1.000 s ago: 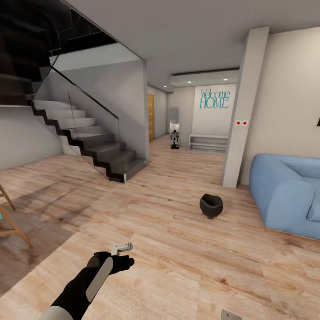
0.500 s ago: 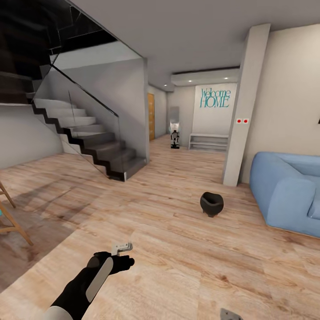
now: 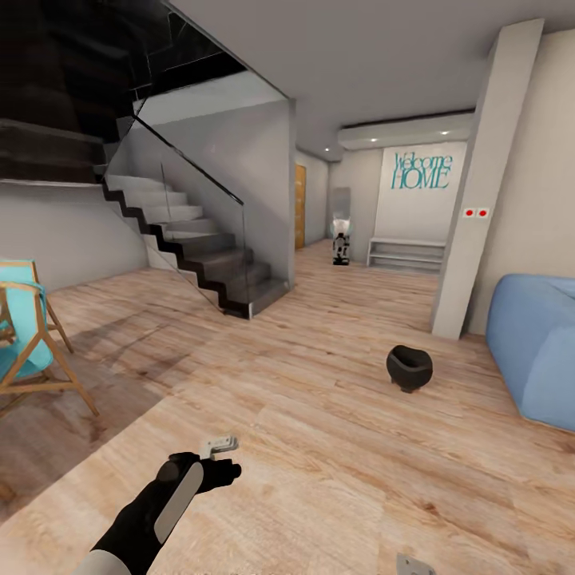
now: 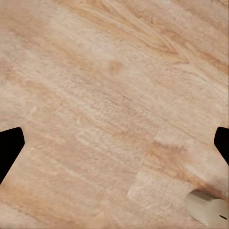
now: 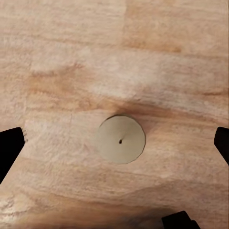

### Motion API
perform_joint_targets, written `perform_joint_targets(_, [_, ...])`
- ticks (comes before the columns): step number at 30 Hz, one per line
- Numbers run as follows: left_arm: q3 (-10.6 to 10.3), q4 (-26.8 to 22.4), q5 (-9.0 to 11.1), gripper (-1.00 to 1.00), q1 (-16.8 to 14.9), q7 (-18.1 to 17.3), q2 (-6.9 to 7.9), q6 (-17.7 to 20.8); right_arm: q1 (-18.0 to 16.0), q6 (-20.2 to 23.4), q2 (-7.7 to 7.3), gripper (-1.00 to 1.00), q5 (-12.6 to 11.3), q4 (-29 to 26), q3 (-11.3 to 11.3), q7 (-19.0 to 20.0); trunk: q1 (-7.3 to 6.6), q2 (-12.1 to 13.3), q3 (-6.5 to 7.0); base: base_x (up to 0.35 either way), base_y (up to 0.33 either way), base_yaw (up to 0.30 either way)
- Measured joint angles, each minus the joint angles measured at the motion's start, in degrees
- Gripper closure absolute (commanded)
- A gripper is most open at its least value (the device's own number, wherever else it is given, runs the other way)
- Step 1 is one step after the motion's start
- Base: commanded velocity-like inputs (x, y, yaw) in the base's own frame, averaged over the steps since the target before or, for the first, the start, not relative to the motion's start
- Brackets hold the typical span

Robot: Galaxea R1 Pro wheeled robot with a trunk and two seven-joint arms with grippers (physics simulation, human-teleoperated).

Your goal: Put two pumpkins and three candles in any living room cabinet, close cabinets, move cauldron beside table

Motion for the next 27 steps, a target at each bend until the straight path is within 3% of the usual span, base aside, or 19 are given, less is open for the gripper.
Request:
perform_joint_targets(10, [-0.1,-0.8,0.0,-1.0,0.0,0.0,0.0,0.0,0.0,0.0,-0.02,-1.0,0.0,0.0,0.0,0.0,2.2,-4.0,-2.01,0.0,0.0,0.152])
perform_joint_targets(20, [-0.1,-1.1,0.0,-1.0,0.0,0.0,-0.01,0.0,0.0,0.0,-0.02,-1.0,0.0,0.0,0.0,0.0,4.39,-8.0,-3.82,0.0,0.0,0.006])
perform_joint_targets(27, [-0.1,-1.1,0.0,-1.0,0.0,0.1,-0.08,0.0,0.0,0.0,-0.09,-1.0,0.0,0.0,-0.1,0.0,5.93,-10.8,-5.08,0.0,0.0,-0.127])
